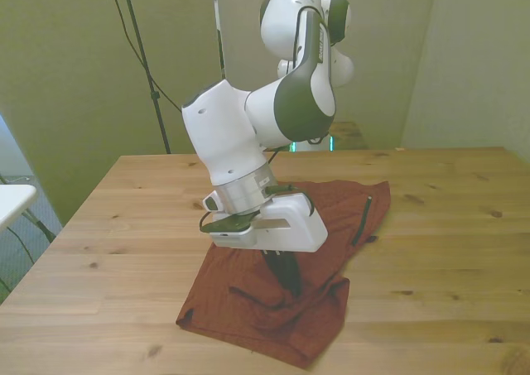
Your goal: Unfold the shorts
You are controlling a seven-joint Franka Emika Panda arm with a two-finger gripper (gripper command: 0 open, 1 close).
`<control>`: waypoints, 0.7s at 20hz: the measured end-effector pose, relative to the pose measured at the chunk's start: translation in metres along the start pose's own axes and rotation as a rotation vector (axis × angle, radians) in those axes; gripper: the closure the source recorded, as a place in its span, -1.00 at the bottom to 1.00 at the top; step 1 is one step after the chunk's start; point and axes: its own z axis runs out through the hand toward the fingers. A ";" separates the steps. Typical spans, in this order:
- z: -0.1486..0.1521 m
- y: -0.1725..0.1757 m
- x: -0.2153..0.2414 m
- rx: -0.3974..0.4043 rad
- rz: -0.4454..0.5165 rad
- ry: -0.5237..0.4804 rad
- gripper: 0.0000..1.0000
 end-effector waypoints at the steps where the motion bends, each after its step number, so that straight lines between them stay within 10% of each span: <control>1: -0.001 -0.004 -0.008 0.003 -0.012 -0.006 1.00; 14: 0.012 -0.070 -0.141 0.026 -0.148 -0.081 1.00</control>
